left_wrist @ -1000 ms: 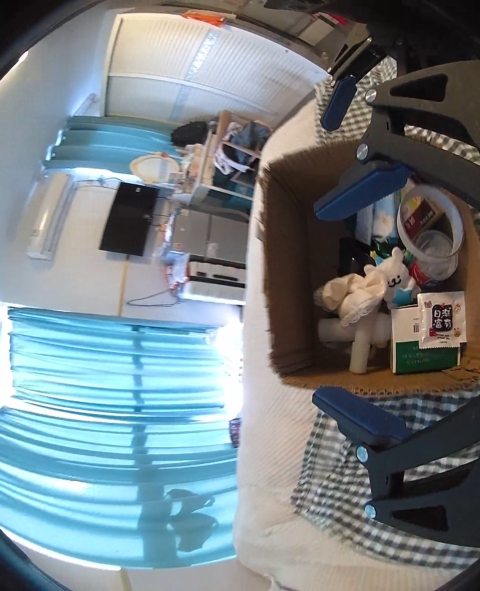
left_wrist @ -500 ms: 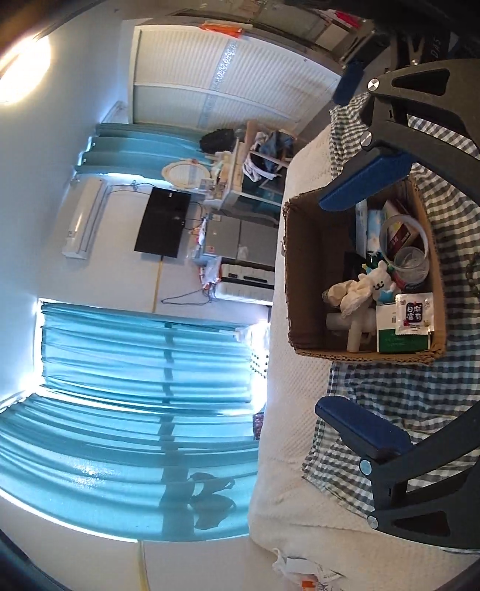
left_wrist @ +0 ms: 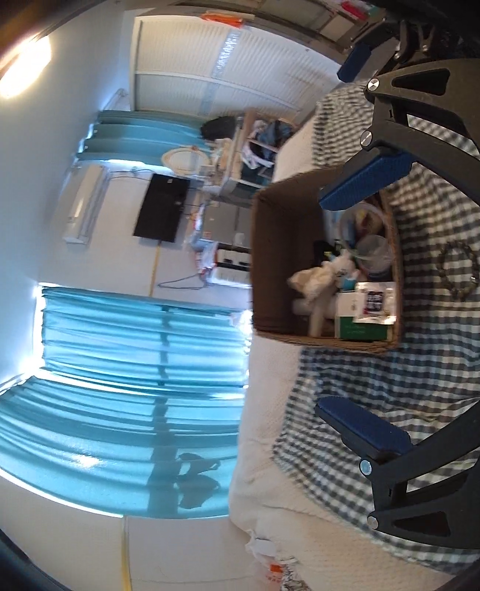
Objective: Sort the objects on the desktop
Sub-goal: 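Withdraw the left gripper and lower it toward the dark bead bracelet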
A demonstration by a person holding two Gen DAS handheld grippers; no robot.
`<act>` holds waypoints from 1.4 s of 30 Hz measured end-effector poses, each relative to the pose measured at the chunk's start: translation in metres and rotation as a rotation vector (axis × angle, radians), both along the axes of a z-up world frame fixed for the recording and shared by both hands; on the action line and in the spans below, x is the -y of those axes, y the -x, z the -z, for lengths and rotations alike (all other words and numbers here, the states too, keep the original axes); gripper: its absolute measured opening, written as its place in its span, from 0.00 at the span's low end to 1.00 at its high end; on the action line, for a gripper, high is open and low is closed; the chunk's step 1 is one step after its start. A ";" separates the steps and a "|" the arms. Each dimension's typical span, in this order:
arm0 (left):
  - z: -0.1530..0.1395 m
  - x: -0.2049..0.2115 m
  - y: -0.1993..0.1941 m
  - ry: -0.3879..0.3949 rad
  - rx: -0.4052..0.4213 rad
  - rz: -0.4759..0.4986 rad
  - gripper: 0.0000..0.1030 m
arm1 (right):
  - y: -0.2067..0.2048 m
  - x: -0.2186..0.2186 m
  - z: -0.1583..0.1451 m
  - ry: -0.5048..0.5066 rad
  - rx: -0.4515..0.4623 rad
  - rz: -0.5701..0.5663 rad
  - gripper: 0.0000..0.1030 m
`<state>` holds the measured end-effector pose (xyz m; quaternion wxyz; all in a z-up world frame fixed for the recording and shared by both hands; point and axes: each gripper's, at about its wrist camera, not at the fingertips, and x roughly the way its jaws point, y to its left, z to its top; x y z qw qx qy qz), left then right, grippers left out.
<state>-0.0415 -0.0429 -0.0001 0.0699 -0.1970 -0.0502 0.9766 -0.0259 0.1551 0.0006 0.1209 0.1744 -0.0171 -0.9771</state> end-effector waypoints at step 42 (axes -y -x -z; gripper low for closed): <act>0.191 -0.075 0.058 0.154 0.518 0.157 1.00 | 0.064 -0.017 0.140 0.001 0.476 0.028 0.75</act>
